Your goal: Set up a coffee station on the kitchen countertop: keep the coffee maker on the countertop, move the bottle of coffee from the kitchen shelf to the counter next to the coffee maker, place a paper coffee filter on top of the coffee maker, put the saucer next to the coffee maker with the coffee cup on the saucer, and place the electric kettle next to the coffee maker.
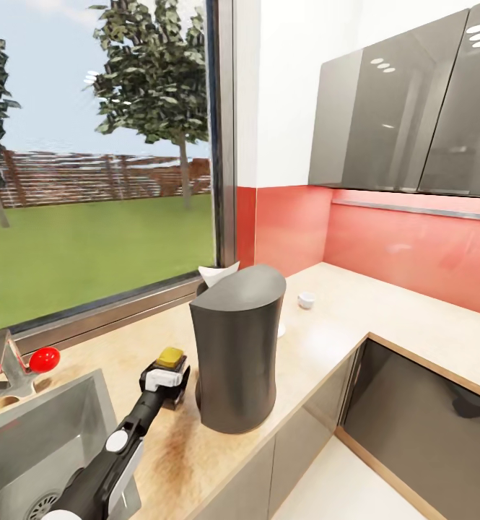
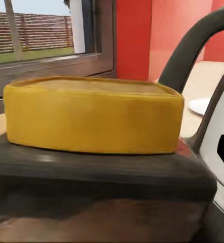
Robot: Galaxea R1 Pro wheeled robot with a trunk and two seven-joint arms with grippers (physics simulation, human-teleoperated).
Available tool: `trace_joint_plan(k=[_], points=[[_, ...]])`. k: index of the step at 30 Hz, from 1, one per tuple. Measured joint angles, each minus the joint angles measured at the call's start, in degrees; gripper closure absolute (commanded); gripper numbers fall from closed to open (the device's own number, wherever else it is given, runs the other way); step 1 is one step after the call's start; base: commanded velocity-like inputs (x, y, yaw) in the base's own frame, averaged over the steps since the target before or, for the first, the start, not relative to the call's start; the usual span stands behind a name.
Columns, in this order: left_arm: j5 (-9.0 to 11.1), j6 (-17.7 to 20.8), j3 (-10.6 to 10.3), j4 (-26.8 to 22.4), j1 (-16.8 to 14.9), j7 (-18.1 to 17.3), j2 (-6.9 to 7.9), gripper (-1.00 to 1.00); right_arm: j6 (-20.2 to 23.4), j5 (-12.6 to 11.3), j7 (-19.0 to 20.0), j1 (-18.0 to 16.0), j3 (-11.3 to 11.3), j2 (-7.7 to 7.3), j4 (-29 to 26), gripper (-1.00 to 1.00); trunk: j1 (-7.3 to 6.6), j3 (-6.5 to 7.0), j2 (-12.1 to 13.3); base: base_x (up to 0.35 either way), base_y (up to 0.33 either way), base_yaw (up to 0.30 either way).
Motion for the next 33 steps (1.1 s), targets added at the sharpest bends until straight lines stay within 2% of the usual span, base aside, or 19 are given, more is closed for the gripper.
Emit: trace_joint_plan(k=[26,33], points=[[0.0,-0.7,0.0,0.8,0.0,0.1,-0.03,-1.00,0.0,0.0,0.0,0.0,0.0,0.00,0.0,-1.00,0.00,0.00,0.0,0.000,0.000,0.000],[0.0,-0.7,0.1,0.8,0.0,0.3,-0.02,-1.00,0.0,0.0,0.0,0.0,0.0,0.00,0.0,-1.00,0.03,0.00,0.0,-0.171,0.000,0.000]])
